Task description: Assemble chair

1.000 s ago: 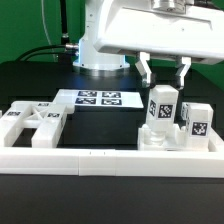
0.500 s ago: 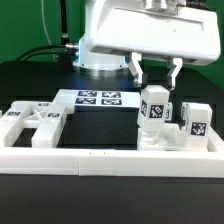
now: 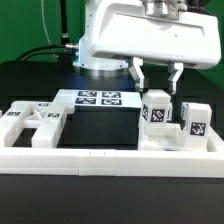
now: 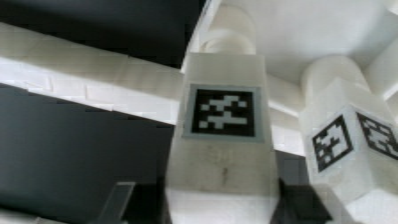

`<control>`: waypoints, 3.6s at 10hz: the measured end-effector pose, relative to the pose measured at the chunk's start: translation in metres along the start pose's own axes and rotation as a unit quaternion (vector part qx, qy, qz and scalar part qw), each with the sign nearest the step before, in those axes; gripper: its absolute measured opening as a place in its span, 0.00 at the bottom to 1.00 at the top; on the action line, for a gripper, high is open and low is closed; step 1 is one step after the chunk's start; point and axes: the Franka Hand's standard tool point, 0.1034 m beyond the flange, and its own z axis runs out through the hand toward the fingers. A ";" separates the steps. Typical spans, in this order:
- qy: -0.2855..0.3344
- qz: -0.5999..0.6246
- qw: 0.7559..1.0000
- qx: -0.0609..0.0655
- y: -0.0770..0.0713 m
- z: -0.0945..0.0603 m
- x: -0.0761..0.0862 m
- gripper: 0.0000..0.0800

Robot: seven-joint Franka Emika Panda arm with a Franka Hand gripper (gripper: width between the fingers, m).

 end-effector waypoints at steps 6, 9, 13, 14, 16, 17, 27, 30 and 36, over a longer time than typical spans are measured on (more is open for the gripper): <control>0.015 0.000 1.000 -0.006 0.003 0.005 0.001 0.35; 0.015 0.000 1.000 -0.006 0.003 0.005 0.001 0.63; 0.006 -0.014 1.000 -0.006 0.016 -0.003 0.007 0.80; -0.001 -0.030 1.000 -0.008 0.029 -0.006 0.010 0.81; -0.003 -0.043 0.999 -0.012 0.045 -0.007 0.016 0.81; -0.004 -0.044 0.999 -0.011 0.043 -0.006 0.015 0.81; -0.227 0.011 0.972 0.050 0.011 -0.001 0.012 0.81; -0.228 0.047 0.971 0.058 0.011 0.002 0.012 0.81; -0.227 0.066 0.970 0.064 0.009 0.016 0.009 0.79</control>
Offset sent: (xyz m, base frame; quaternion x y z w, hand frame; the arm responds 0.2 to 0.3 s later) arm 0.0011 0.0043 -0.0103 0.0187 0.0061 0.0180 0.9996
